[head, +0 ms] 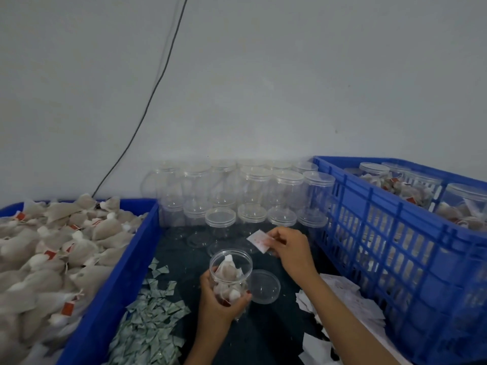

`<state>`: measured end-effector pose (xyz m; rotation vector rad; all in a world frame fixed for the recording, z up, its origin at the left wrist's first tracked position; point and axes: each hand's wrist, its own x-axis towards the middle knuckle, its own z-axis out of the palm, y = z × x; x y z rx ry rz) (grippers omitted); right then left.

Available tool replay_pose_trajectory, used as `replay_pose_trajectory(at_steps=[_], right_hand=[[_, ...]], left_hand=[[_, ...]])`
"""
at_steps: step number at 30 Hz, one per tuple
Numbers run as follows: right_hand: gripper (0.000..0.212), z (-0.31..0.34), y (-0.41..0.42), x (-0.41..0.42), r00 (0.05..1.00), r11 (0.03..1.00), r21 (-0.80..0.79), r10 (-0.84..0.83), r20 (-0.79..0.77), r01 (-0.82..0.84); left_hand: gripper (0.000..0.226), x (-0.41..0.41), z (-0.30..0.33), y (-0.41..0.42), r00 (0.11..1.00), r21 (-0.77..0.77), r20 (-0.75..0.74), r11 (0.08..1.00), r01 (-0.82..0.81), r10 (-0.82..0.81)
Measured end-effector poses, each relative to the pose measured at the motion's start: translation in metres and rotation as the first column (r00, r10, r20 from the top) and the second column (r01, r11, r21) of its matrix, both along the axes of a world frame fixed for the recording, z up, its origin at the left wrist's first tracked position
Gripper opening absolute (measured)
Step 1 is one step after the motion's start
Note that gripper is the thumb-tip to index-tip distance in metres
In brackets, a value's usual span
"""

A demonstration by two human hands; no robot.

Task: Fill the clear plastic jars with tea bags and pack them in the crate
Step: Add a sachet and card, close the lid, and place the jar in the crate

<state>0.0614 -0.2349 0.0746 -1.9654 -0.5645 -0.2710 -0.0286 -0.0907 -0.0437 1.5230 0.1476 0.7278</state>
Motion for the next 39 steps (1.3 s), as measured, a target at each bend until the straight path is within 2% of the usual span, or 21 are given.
replay_pose_trajectory(at_steps=[3,5,7,9,10,12,14,18,21,22,23,24,25,27,28,29,31,33,34,35,39], right_hand=[[0.021,0.013,0.019,-0.017,0.988,0.988,0.025,0.154,-0.015,-0.153],[0.020,0.014,0.028,-0.027,0.979,0.978,-0.028,0.205,0.008,-0.205],[0.013,0.011,0.033,-0.033,0.964,0.955,-0.256,0.200,0.177,-0.152],[0.002,0.009,0.037,-0.036,0.892,0.869,-0.493,0.249,0.377,-0.034],[0.008,0.009,0.040,-0.037,0.863,0.812,-0.583,0.296,0.410,-0.002],[0.017,0.013,0.045,-0.039,0.831,0.659,-0.752,0.405,0.381,0.023],[0.018,0.023,0.049,-0.042,0.816,0.514,-0.856,0.471,0.337,0.057],[0.013,0.041,0.056,-0.049,0.876,0.331,-0.943,0.463,0.135,-0.030],[0.021,0.049,0.062,-0.050,0.865,0.155,-0.988,0.500,0.053,-0.029],[0.022,0.051,0.062,-0.048,0.863,0.122,-0.992,0.504,0.032,-0.034],[0.022,0.052,0.061,-0.045,0.859,0.142,-0.988,0.511,0.019,-0.063],[0.028,0.053,0.057,-0.041,0.861,0.221,-0.969,0.508,0.020,-0.108],[0.034,0.053,0.053,-0.035,0.867,0.358,-0.920,0.496,0.042,-0.160],[0.040,0.047,0.038,-0.022,0.906,0.698,-0.679,0.407,0.116,-0.226],[0.041,0.039,0.029,-0.015,0.934,0.833,-0.504,0.333,0.126,-0.229],[0.040,0.028,0.021,-0.009,0.962,0.920,-0.332,0.253,0.102,-0.207],[0.034,-0.001,0.012,-0.003,0.995,0.992,-0.072,0.104,-0.011,-0.104],[0.024,-0.036,0.010,0.000,0.993,0.999,0.028,-0.022,-0.115,0.025],[0.023,-0.052,0.009,0.000,0.986,0.998,0.016,-0.061,-0.156,0.064],[0.030,-0.066,0.008,-0.001,0.978,0.997,-0.027,-0.080,-0.192,0.076],[0.072,-0.099,0.005,-0.012,0.961,0.986,-0.163,-0.071,-0.266,0.028]], left_hand=[[0.083,0.000,0.003,-0.001,1.000,0.006,0.013,1.000,-0.013,0.013],[0.079,0.000,0.004,-0.002,1.000,0.013,0.021,1.000,-0.021,0.020],[0.077,0.001,0.004,-0.002,1.000,0.030,0.016,0.999,-0.023,0.022],[0.075,0.001,0.005,-0.001,0.999,0.048,0.005,0.998,-0.034,0.034],[0.075,0.001,0.005,-0.001,0.999,0.048,-0.001,0.998,-0.035,0.035],[0.076,0.000,0.004,-0.001,1.000,0.031,-0.014,0.999,-0.020,0.021],[0.075,-0.002,0.004,-0.002,1.000,0.011,-0.020,1.000,-0.005,0.005],[0.075,-0.005,0.008,-0.002,1.000,-0.004,-0.013,1.000,0.025,-0.025],[0.076,-0.007,0.010,-0.003,0.999,-0.032,-0.015,0.998,0.045,-0.046],[0.076,-0.008,0.011,-0.003,0.999,-0.043,-0.017,0.998,0.051,-0.052],[0.076,-0.008,0.010,-0.003,0.998,-0.047,-0.018,0.997,0.054,-0.055],[0.076,-0.008,0.010,-0.003,0.998,-0.041,-0.019,0.998,0.053,-0.054],[0.078,-0.008,0.010,-0.003,0.998,-0.030,-0.022,0.998,0.050,-0.051],[0.083,-0.008,0.009,-0.003,0.999,-0.020,-0.028,0.999,0.046,-0.047],[0.085,-0.008,0.009,-0.002,0.998,-0.018,-0.030,0.999,0.049,-0.050],[0.088,-0.008,0.008,-0.001,0.998,-0.010,-0.035,0.998,0.055,-0.056],[0.093,-0.008,0.007,0.000,0.996,0.014,-0.049,0.997,0.073,-0.072],[0.094,-0.009,0.004,0.001,0.996,0.030,-0.054,0.997,0.074,-0.073],[0.093,-0.009,0.004,0.001,0.996,0.035,-0.057,0.997,0.068,-0.066],[0.092,-0.008,0.003,0.001,0.996,0.039,-0.064,0.997,0.060,-0.058],[0.090,-0.009,0.003,0.000,0.996,0.039,-0.075,0.998,0.057,-0.054]])
